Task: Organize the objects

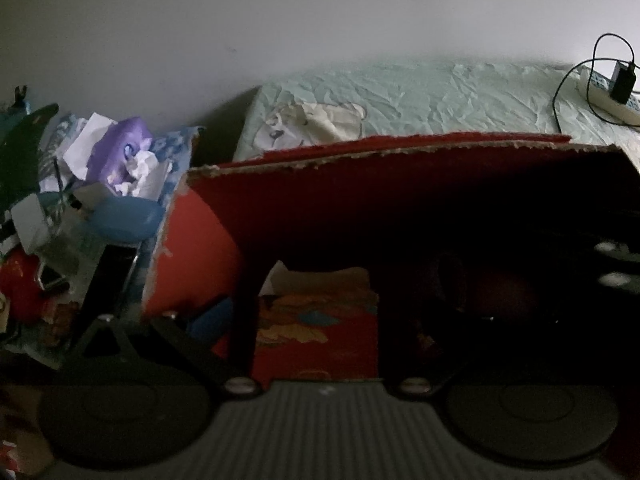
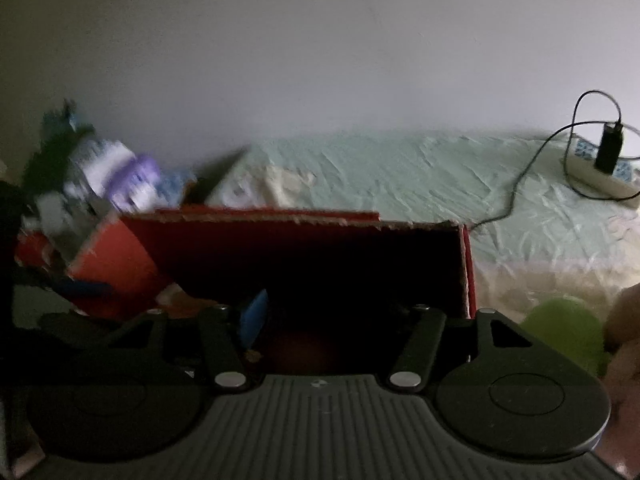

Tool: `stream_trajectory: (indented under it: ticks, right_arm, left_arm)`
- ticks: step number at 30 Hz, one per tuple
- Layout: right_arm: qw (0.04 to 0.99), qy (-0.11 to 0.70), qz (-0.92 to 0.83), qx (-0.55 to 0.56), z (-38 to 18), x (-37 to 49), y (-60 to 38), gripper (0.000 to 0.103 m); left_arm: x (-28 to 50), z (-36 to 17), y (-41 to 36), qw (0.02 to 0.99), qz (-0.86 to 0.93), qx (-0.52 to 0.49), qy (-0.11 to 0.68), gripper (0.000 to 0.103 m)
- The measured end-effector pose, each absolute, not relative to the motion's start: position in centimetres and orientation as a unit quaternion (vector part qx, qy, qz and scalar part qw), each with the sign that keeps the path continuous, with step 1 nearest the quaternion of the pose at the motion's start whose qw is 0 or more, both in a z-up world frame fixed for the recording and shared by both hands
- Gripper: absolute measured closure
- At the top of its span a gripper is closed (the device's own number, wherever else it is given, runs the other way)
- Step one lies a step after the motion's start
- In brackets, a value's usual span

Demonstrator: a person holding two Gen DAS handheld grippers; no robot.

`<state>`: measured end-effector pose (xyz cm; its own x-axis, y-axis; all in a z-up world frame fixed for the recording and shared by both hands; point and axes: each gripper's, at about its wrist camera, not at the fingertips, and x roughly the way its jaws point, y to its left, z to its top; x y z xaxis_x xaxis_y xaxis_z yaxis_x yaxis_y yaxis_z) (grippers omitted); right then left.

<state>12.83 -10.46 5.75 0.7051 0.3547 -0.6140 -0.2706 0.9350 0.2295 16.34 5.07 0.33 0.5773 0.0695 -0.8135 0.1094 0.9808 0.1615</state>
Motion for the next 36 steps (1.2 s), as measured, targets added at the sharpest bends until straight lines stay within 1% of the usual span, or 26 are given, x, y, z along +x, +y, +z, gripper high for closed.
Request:
stream_trajectory:
  ticks: [2, 8, 9, 11, 12, 14, 15, 20, 22, 26, 28, 36]
  right_arm:
    - [0.921, 0.334, 0.179, 0.087, 5.8, 12.8, -11.2, 0.04]
    - [0.921, 0.333, 0.187, 0.077, 6.0, 12.8, -10.8, 0.042]
    - [0.922, 0.331, 0.186, 0.078, 6.0, 12.8, -10.8, 0.044]
    - [0.927, 0.314, 0.186, 0.083, 6.0, 12.2, -10.9, 0.059]
    - [0.928, 0.299, 0.203, 0.087, 5.9, 11.8, -11.1, 0.068]
    - [0.932, 0.271, 0.224, 0.083, 6.1, 10.9, -11.1, 0.068]
    - [0.935, 0.27, 0.217, 0.077, 6.1, 10.9, -10.9, 0.067]
    - [0.924, 0.32, 0.186, 0.1, 5.8, 12.4, -11.1, 0.067]
    - [0.915, 0.343, 0.184, 0.105, 5.5, 13.1, -11.2, 0.069]
    - [0.915, 0.35, 0.178, 0.093, 5.4, 13.2, -10.7, 0.07]
    - [0.915, 0.351, 0.174, 0.095, 5.2, 13.0, -10.9, 0.074]
    - [0.912, 0.37, 0.159, 0.079, 5.1, 13.4, -10.4, 0.075]
  left_arm:
    - [16.3, 0.4, 5.2, 0.884, -0.012, 0.092, 0.458, 0.003]
    - [16.3, 0.4, 5.3, 0.884, -0.012, 0.093, 0.457, 0.002]
    - [16.3, 0.4, 5.2, 0.884, -0.011, 0.094, 0.457, 0.002]
    - [16.4, 0.3, 5.3, 0.884, -0.01, 0.093, 0.458, 0.003]
    - [16.4, 0.3, 5.3, 0.884, -0.009, 0.092, 0.458, 0.003]
    - [16.3, 0.4, 5.4, 0.885, -0.007, 0.091, 0.456, 0.003]
    - [16.2, 0.4, 5.4, 0.886, -0.005, 0.092, 0.454, 0.003]
    - [16.1, 0.3, 5.1, 0.887, 0.007, 0.103, 0.45, 0.003]
    - [16.0, 0.3, 5.0, 0.888, 0.011, 0.107, 0.448, 0.003]
    - [16.2, 0.2, 5.0, 0.885, 0.015, 0.109, 0.452, 0.002]
    - [16.3, 0.1, 4.8, 0.882, 0.018, 0.115, 0.456, 0.002]
    - [16.4, 0.0, 4.7, 0.881, 0.024, 0.123, 0.457, 0.003]
